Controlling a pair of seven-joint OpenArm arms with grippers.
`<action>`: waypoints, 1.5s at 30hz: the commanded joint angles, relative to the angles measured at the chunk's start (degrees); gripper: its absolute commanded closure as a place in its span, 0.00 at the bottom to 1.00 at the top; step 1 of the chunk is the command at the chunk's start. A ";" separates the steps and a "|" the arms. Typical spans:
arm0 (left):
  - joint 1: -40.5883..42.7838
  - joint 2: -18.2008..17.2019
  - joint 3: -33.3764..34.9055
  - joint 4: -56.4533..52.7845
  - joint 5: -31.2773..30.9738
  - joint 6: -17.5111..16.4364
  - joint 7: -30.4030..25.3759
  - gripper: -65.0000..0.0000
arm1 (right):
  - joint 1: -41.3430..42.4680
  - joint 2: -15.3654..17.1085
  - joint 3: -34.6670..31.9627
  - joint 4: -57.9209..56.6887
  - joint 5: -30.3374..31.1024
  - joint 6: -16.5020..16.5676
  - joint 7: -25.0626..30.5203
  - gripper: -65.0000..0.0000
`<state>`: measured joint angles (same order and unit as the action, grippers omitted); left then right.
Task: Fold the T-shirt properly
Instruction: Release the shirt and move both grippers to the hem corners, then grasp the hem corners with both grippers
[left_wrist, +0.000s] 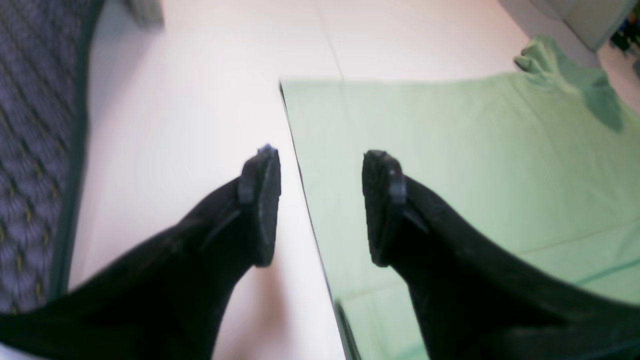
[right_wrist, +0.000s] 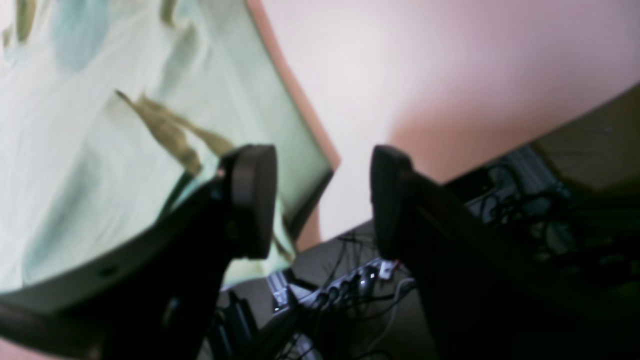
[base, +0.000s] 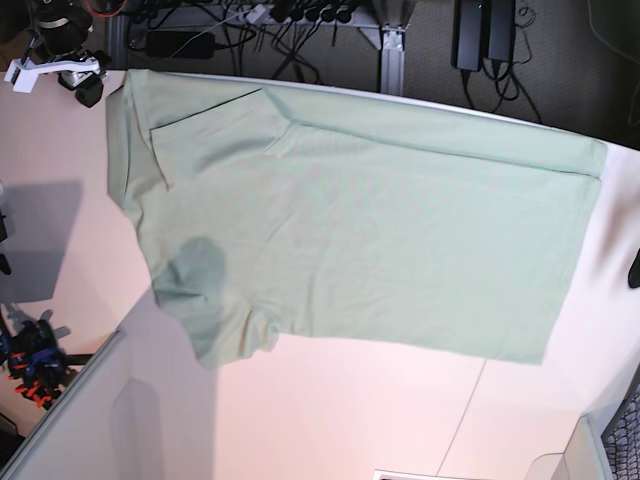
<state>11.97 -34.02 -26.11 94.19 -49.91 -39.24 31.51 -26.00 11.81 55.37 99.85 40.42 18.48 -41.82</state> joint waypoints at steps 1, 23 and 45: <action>-2.82 -1.25 1.18 0.33 0.81 -0.37 -1.79 0.53 | 0.46 1.60 0.52 1.01 0.50 0.42 1.16 0.53; -42.84 4.57 28.68 -44.87 16.11 8.31 -11.15 0.53 | 13.75 10.05 -5.97 -4.61 -2.93 0.42 0.66 0.53; -50.86 9.57 33.03 -58.36 24.26 14.25 -11.96 0.53 | 12.46 8.79 -9.35 -4.55 -3.48 0.37 0.61 0.53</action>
<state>-36.86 -23.81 7.09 34.96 -25.04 -24.99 20.56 -13.96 19.51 45.60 94.39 36.27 18.87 -42.48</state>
